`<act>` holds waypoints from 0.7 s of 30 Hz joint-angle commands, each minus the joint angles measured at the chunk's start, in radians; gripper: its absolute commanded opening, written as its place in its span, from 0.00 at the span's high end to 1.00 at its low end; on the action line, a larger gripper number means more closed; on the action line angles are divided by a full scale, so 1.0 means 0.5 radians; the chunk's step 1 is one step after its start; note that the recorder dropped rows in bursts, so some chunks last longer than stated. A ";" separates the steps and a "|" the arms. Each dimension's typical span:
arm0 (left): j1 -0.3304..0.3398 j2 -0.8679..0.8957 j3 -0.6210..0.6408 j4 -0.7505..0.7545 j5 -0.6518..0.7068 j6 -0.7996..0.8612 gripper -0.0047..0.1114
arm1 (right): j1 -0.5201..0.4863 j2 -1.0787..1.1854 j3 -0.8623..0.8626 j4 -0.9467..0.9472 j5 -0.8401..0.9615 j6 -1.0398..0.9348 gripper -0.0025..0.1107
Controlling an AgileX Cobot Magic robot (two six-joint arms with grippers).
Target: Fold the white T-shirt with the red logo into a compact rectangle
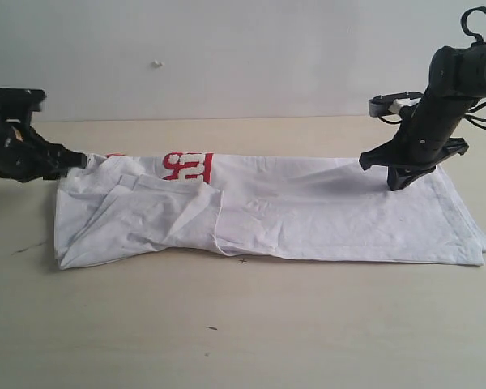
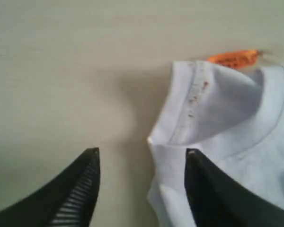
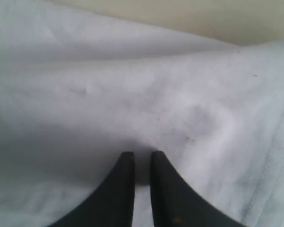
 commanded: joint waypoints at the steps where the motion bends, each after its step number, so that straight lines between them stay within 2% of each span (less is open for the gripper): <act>1: 0.099 -0.017 -0.055 -0.307 0.128 -0.037 0.50 | -0.008 -0.015 -0.006 -0.012 -0.012 0.004 0.85; 3: 0.125 0.003 -0.081 -0.612 0.165 0.148 0.54 | -0.008 -0.015 -0.006 -0.012 -0.008 0.004 0.85; 5: 0.129 0.021 -0.148 -0.972 0.258 0.539 0.55 | -0.008 -0.015 -0.006 0.020 -0.005 -0.004 0.85; 7: 0.158 0.050 -0.255 -1.487 0.461 1.011 0.54 | -0.008 -0.015 -0.006 0.046 -0.004 -0.029 0.85; 10: 0.262 0.123 -0.412 -2.043 0.830 1.452 0.52 | -0.008 -0.015 -0.006 0.046 0.014 -0.033 0.85; 12: 0.316 0.167 -0.491 -2.048 0.941 1.456 0.49 | -0.008 -0.015 -0.006 0.046 0.027 -0.037 0.85; 17: 0.406 0.225 -0.502 -1.698 0.950 1.294 0.46 | -0.008 -0.015 -0.006 0.046 0.032 -0.037 0.85; 21: 0.405 0.329 -0.498 -1.759 1.051 1.341 0.46 | -0.008 -0.022 -0.006 0.046 0.015 -0.060 0.85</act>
